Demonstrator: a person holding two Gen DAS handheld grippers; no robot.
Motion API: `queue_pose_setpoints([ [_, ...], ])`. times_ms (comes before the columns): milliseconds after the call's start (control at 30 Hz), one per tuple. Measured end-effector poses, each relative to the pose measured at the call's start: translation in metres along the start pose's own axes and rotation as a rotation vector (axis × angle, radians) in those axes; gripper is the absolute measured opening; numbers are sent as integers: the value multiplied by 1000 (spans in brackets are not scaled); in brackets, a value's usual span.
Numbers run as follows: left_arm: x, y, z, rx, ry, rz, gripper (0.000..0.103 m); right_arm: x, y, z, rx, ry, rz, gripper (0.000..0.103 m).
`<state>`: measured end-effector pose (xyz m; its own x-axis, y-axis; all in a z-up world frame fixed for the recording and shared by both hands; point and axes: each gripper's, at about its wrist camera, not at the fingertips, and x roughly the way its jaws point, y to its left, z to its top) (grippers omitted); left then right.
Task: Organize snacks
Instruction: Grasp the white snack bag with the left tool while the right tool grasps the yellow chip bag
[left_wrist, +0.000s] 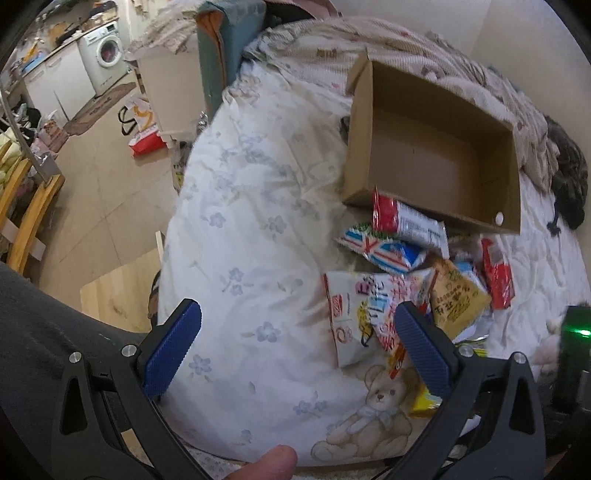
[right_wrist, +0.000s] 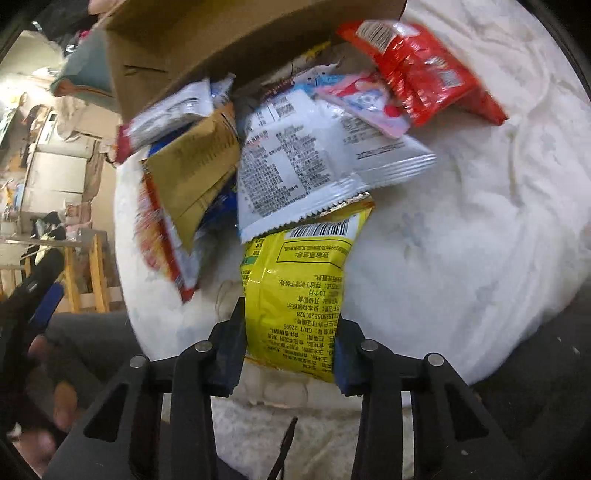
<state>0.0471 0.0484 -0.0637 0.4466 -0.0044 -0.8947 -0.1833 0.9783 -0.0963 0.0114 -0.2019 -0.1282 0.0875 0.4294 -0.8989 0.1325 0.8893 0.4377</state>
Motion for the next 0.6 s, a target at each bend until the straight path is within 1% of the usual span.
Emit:
queue_pose_setpoints([
  [67, 7, -6, -1, 24, 30, -4, 103, -13, -6, -10, -2, -6, 22, 39],
  [133, 15, -15, -2, 59, 70, -28, 103, -28, -10, -14, -4, -32, 62, 39],
  [167, 21, -21, -2, 77, 102, -52, 103, -36, -16, -13, -7, -65, 97, 39],
  [267, 35, -33, -4, 92, 165, -89, 103, -64, -17, -11, -19, -150, 116, 39],
  [333, 45, -39, -3, 95, 190, -97, 103, -79, -17, -4, -33, -211, 115, 39],
  [367, 51, -42, -3, 98, 202, -105, 103, -84, -18, -1, -37, -227, 122, 39],
  [433, 61, -46, -1, 99, 209, -121, 103, -90, -21, 6, -47, -241, 137, 39],
  [467, 69, -48, -1, 100, 221, -112, 103, -84, -17, 10, -53, -252, 135, 39],
  [533, 83, -47, 0, 78, 259, -129, 101, -84, -13, 15, -53, -265, 138, 39],
  [567, 87, -48, -1, 75, 269, -129, 99, -80, -15, 16, -42, -261, 143, 39],
  [600, 93, -49, -2, 73, 286, -127, 98, -67, -11, 15, -34, -258, 148, 39],
])
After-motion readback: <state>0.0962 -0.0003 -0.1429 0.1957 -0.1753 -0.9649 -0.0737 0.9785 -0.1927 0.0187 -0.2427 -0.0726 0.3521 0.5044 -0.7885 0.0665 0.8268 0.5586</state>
